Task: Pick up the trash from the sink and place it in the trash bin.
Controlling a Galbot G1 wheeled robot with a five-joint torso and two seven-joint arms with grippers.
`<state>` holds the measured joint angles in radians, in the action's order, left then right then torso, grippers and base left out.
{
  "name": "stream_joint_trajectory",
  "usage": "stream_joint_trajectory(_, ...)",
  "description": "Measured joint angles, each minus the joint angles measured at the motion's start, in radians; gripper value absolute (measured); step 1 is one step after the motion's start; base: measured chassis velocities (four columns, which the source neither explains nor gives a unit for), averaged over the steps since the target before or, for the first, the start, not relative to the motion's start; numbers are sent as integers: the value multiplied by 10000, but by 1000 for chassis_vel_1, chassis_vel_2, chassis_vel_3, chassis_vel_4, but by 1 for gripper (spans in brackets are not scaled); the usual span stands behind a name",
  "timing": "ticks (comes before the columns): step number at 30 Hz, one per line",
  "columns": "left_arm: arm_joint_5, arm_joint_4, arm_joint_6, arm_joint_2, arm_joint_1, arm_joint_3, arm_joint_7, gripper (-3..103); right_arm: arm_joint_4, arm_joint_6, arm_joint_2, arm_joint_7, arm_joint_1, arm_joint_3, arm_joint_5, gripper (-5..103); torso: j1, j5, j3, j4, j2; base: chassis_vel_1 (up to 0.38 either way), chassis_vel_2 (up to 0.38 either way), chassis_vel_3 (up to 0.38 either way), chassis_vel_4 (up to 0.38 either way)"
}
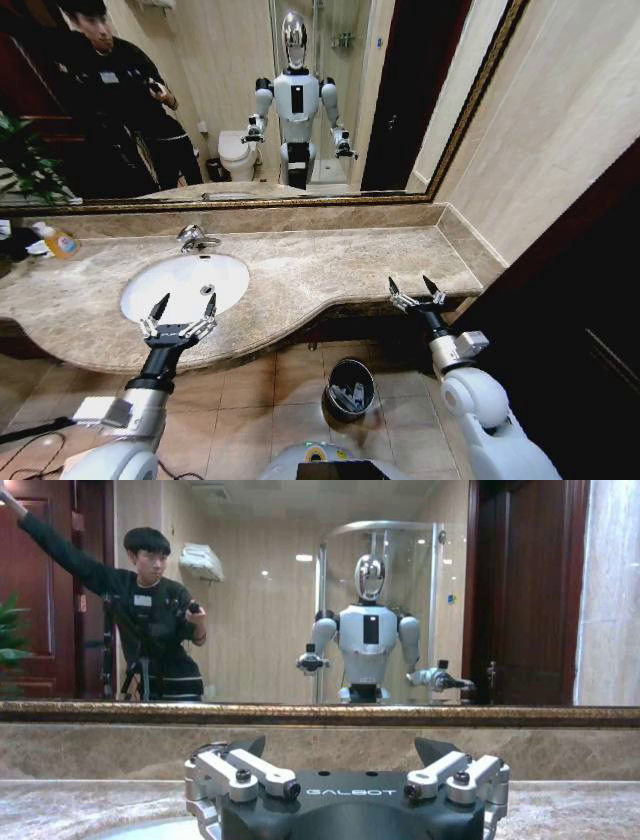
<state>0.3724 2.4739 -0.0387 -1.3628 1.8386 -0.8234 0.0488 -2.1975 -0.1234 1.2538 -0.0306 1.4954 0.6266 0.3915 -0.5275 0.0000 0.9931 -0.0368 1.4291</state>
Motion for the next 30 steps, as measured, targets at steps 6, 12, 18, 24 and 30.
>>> stream_joint_trajectory(6,0,-1,0,0,0,0,0,100,-252,-101,159,6,-1,-50,-331,100,0,0,0,0,0,0,0,0,0)
stream_joint_trajectory(12,0,0,0,0,0,0,0,100,-295,-8,215,6,45,-195,-615,100,0,0,0,0,0,0,0,0,0)
stream_joint_trajectory(18,0,0,0,0,0,0,0,100,-295,27,217,11,52,-206,-650,100,0,0,0,0,0,0,0,0,0)
stream_joint_trajectory(24,0,0,0,0,0,0,0,100,-286,40,217,13,52,-208,-650,100,0,0,0,0,0,0,0,0,0)
stream_joint_trajectory(30,0,0,0,0,0,0,0,100,-277,48,216,16,51,-208,-648,100,0,0,0,0,0,0,0,0,0)
